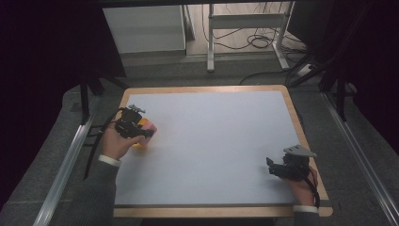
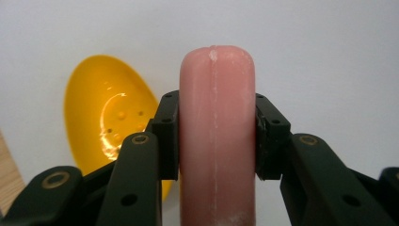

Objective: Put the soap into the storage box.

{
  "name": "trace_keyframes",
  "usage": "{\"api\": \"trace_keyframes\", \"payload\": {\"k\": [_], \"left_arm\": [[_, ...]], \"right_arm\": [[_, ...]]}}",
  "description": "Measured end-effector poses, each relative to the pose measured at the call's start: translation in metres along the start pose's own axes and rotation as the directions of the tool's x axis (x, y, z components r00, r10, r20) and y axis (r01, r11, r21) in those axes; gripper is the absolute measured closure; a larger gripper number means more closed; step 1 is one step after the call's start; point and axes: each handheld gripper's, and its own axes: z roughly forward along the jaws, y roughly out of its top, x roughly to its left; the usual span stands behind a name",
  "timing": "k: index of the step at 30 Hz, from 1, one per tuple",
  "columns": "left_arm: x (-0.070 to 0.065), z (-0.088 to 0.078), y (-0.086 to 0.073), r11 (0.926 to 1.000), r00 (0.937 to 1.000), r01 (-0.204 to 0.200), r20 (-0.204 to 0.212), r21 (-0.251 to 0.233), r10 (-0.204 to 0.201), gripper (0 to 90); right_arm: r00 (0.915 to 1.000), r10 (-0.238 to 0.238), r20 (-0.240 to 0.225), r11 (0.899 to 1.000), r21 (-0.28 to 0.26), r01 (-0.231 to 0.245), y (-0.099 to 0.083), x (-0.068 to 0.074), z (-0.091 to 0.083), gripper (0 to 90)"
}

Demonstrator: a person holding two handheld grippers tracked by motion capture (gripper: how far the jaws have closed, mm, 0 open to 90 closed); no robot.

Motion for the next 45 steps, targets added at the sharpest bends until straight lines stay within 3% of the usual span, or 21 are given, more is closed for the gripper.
{"api": "trace_keyframes", "payload": {"k": [4, 13, 34, 45], "left_arm": [[0.013, 0.0, 0.0, 0.9994, 0.9994, 0.034, -0.009, -0.004, -0.034, 60.5], [0.029, 0.003, 0.001, 0.9976, 0.9973, 0.069, -0.025, 0.002, -0.069, 60.5], [0.05, 0.025, 0.003, 0.9897, 0.9898, 0.137, -0.045, 0.043, -0.135, 60.4], [0.053, 0.041, -0.004, 0.9852, 0.9877, 0.152, -0.049, 0.079, -0.148, 60.4]], "right_arm": [[1.0, -0.005, 0.0, 1.0, 0.002, 0.005, 0.0, 0.0, 0.001, 8.9], [1.0, 0.0, 0.006, 1.0, 0.005, 0.0, 0.0, 0.0, 0.0, 8.9], [1.0, -0.003, 0.006, 1.0, 0.008, 0.003, 0.0, 0.0, 0.0, 8.9], [1.0, -0.006, 0.005, 1.0, 0.009, 0.006, 0.0, 0.001, 0.001, 8.9]]}}
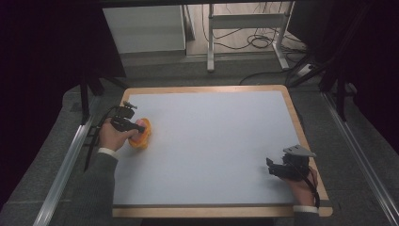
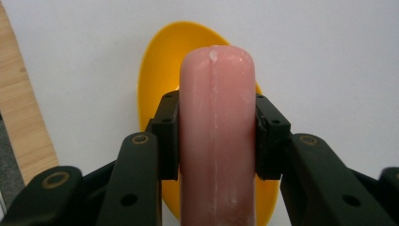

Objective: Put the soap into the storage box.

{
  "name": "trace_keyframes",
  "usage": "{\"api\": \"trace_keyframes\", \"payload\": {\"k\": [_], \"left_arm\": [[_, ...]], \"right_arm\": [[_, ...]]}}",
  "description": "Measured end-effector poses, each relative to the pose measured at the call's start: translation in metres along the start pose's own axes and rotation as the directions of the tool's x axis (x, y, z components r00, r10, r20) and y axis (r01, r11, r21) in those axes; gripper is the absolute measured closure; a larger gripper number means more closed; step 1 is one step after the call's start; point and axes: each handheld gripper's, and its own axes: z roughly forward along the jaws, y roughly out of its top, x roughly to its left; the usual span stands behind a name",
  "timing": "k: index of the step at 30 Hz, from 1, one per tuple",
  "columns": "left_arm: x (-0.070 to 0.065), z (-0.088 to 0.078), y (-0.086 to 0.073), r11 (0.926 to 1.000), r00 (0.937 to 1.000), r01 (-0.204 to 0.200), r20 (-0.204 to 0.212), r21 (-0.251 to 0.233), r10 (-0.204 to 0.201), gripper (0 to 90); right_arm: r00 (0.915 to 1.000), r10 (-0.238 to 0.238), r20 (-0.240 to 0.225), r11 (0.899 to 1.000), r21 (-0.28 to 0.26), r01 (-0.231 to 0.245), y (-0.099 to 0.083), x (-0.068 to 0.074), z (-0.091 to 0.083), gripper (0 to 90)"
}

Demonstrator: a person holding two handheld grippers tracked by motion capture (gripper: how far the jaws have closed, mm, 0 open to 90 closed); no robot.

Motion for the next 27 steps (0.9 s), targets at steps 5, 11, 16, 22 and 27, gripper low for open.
{"api": "trace_keyframes", "payload": {"k": [5, 11, 16, 22, 27], "left_arm": [[0.0, 0.007, -0.002, 0.9999, 1.0, 0.005, 0.001, 0.014, -0.005, 60.1], [-0.003, -0.016, -0.006, 0.9957, 0.9999, -0.004, -0.016, -0.092, 0.003, 36.4], [-0.008, -0.031, -0.013, 0.988, 0.9995, -0.032, -0.005, -0.151, 0.032, 28.8], [-0.021, -0.043, -0.025, 0.9763, 0.9953, -0.083, 0.033, -0.2, 0.091, 26.3], [-0.032, -0.047, -0.041, 0.9676, 0.9902, -0.107, 0.063, -0.228, 0.125, 25.0]], "right_arm": [[1.0, -0.004, -0.002, 1.0, 0.004, 0.004, 0.0, 0.001, 0.0, 8.9], [1.0, -0.001, -0.002, 1.0, 0.001, 0.001, 0.001, 0.001, -0.001, 8.9], [1.0, -0.002, -0.002, 1.0, -0.002, 0.002, 0.001, 0.001, -0.002, 8.9], [1.0, -0.003, -0.002, 1.0, 0.0, 0.003, 0.001, 0.002, -0.002, 8.9], [1.0, -0.004, -0.004, 1.0, 0.001, 0.004, 0.001, 0.002, -0.002, 8.9]]}}
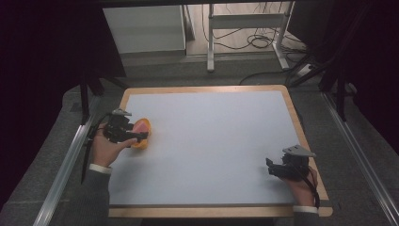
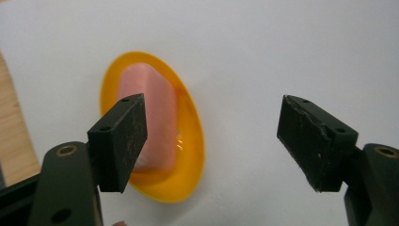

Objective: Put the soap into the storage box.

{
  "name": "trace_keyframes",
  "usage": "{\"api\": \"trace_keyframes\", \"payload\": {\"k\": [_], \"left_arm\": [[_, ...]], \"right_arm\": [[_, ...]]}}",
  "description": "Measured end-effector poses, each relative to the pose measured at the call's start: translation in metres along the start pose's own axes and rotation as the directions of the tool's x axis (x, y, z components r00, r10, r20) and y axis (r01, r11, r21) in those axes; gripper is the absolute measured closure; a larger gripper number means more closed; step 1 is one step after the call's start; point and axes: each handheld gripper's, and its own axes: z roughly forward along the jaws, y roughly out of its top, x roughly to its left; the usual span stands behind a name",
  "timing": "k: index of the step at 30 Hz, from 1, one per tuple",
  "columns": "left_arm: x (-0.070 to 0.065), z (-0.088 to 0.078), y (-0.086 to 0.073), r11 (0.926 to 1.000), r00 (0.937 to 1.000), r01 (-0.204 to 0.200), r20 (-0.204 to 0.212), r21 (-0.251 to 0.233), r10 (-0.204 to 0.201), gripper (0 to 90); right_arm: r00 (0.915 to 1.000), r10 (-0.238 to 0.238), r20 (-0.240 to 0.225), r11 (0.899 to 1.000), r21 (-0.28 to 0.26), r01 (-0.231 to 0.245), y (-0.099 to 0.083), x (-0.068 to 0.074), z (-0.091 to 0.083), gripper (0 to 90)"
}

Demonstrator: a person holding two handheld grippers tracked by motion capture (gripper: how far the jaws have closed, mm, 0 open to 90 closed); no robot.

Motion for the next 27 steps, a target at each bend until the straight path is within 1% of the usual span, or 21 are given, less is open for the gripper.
{"api": "trace_keyframes", "payload": {"k": [1, 2, 3, 4, 7, 8, 9, 11, 12, 15, 16, 17, 18, 19, 21, 23, 27], "left_arm": [[0.0, 0.0, 0.0, 1.0, 1.0, 0.0, 0.0, 0.0, 0.0, 24.9], [-0.002, 0.0, -0.003, 1.0, 1.0, 0.0, 0.007, -0.006, 0.0, 24.9], [-0.006, -0.001, -0.01, 0.9998, 0.9998, -0.003, 0.018, -0.021, 0.003, 24.8], [-0.006, -0.001, -0.01, 0.9998, 0.9998, -0.003, 0.018, -0.021, 0.003, 24.8], [-0.011, -0.001, -0.021, 0.9994, 0.9994, -0.006, 0.035, -0.034, 0.007, 24.8], [-0.012, 0.0, -0.025, 0.9994, 0.9992, -0.005, 0.039, -0.034, 0.006, 24.7], [-0.014, 0.003, -0.033, 0.9994, 0.999, 0.004, 0.045, -0.033, -0.003, 24.6], [-0.015, 0.006, -0.042, 0.9995, 0.9988, 0.009, 0.049, -0.029, -0.007, 24.4], [-0.015, 0.006, -0.042, 0.9995, 0.9988, 0.009, 0.049, -0.029, -0.007, 24.3], [-0.016, 0.009, -0.054, 0.9993, 0.998, 0.026, 0.057, -0.028, -0.025, 24.2], [-0.016, 0.01, -0.058, 0.9994, 0.998, 0.025, 0.059, -0.024, -0.023, 24.1], [-0.017, 0.01, -0.066, 0.9993, 0.9979, 0.029, 0.06, -0.025, -0.027, 24.1], [-0.017, 0.01, -0.066, 0.9993, 0.9979, 0.029, 0.06, -0.025, -0.027, 24.1], [-0.018, 0.011, -0.07, 0.9991, 0.9975, 0.032, 0.063, -0.026, -0.03, 24.1], [-0.018, 0.014, -0.078, 0.9993, 0.9957, 0.034, 0.087, -0.011, -0.033, 24.1], [-0.018, 0.016, -0.084, 0.9996, 0.9968, 0.028, 0.076, -0.003, -0.027, 24.2], [-0.017, 0.019, -0.095, 0.9984, 0.9943, 0.056, 0.091, -0.003, -0.056, 24.3]], "right_arm": [[1.0, 0.0, 0.0, 1.0, 0.0, 0.0, 0.0, 0.0, 0.0, 8.9], [1.0, 0.001, 0.0, 1.0, -0.001, -0.001, 0.0, 0.0, 0.0, 8.9], [1.0, 0.002, 0.0, 1.0, 0.001, -0.002, 0.0, 0.0, 0.0, 8.9], [1.0, 0.002, 0.0, 1.0, 0.001, -0.002, 0.0, 0.0, 0.0, 8.9], [1.0, 0.0, -0.001, 1.0, 0.001, 0.0, 0.0, 0.0, 0.0, 8.9], [1.0, 0.0, 0.0, 1.0, 0.001, 0.0, 0.0, 0.0, 0.0, 8.9], [1.0, -0.001, -0.001, 1.0, 0.002, 0.001, 0.0, 0.0, 0.0, 8.9], [1.0, -0.001, 0.0, 1.0, 0.003, 0.001, 0.0, 0.001, 0.0, 8.9], [1.0, -0.001, 0.0, 1.0, 0.002, 0.001, 0.0, 0.001, 0.0, 8.9], [1.0, -0.001, 0.0, 1.0, 0.003, 0.001, 0.0, 0.001, 0.0, 8.9], [1.0, -0.002, 0.001, 1.0, 0.003, 0.002, -0.001, 0.001, 0.001, 8.9], [1.0, -0.004, 0.002, 1.0, 0.005, 0.004, -0.001, 0.001, 0.001, 8.9], [1.0, -0.004, 0.0, 1.0, 0.006, 0.004, -0.001, 0.001, 0.001, 8.9], [1.0, -0.004, 0.0, 1.0, 0.006, 0.004, -0.001, 0.001, 0.001, 8.9], [1.0, -0.006, 0.0, 1.0, 0.007, 0.006, -0.001, 0.002, 0.001, 8.9], [1.0, -0.01, 0.0, 1.0, 0.007, 0.01, -0.001, 0.002, 0.002, 8.9], [0.9999, -0.012, -0.002, 1.0, 0.009, 0.012, 0.0, 0.004, 0.002, 8.9]]}}
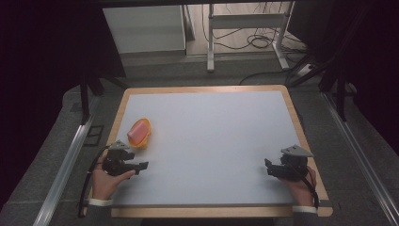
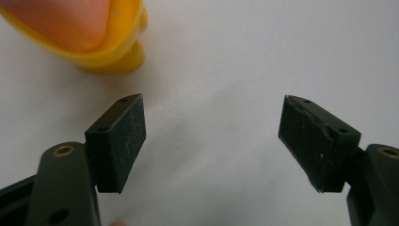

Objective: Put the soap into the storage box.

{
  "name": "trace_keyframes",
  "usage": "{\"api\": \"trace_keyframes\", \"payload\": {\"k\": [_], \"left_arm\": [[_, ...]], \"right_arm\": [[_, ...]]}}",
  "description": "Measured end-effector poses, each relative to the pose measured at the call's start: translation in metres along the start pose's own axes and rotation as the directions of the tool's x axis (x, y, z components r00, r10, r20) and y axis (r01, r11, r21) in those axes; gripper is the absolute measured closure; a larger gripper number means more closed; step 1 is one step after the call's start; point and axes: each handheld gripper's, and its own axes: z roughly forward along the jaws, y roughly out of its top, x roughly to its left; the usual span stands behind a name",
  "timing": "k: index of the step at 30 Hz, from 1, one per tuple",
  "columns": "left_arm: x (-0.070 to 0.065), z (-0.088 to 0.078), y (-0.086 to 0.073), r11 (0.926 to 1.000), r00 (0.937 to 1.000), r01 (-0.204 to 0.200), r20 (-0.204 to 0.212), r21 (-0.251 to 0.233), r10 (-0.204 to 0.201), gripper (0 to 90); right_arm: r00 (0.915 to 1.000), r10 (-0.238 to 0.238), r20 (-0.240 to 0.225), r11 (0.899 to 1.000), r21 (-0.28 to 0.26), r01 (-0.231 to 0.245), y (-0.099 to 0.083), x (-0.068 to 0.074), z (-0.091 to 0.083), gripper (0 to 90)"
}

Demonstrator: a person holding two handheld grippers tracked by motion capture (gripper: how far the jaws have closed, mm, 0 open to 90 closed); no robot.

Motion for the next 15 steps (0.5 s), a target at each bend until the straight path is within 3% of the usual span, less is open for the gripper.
{"api": "trace_keyframes", "payload": {"k": [15], "left_arm": [[0.0005, 0.0039, -0.0029, 0.9997, 0.9999, -0.012, -0.011, -0.021, 0.012, 25.0]], "right_arm": [[0.9997, -0.024, -0.003, 1.0, -0.01, 0.024, 0.0023, 0.0053, 0.0, 8.9]]}}
